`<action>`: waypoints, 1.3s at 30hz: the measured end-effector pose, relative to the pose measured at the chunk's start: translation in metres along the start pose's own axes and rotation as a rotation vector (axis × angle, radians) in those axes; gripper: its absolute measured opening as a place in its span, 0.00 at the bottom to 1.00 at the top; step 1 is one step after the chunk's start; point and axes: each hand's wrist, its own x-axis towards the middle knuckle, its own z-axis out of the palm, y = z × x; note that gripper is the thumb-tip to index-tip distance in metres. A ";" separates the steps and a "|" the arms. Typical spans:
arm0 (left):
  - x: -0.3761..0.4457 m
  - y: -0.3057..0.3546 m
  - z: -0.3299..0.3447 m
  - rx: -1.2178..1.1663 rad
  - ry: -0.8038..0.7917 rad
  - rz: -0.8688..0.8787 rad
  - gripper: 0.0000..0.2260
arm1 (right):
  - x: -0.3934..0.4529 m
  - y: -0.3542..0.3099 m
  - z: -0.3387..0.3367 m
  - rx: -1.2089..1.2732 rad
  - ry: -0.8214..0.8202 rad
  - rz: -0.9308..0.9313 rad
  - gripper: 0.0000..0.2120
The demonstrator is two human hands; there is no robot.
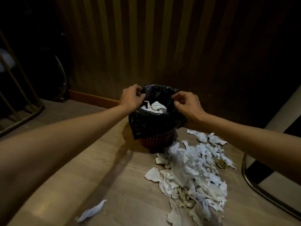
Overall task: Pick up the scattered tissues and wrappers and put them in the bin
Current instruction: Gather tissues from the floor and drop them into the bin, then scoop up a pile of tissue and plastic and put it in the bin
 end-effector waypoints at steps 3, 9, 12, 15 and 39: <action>-0.034 -0.024 -0.024 0.112 0.010 0.043 0.11 | -0.020 -0.016 0.015 -0.012 -0.046 -0.155 0.11; -0.122 -0.089 -0.049 0.278 -0.246 -0.037 0.09 | -0.060 -0.021 0.079 -0.051 -0.277 -0.318 0.10; -0.163 -0.130 -0.049 0.397 -0.487 -0.111 0.18 | -0.075 -0.016 0.113 -0.090 -0.424 -0.347 0.09; -0.195 -0.160 -0.040 0.490 -0.720 -0.210 0.28 | -0.091 -0.004 0.146 -0.127 -0.559 -0.391 0.08; -0.327 -0.248 0.011 0.406 -1.247 0.324 0.08 | -0.128 0.095 0.138 -0.526 -1.000 -0.698 0.25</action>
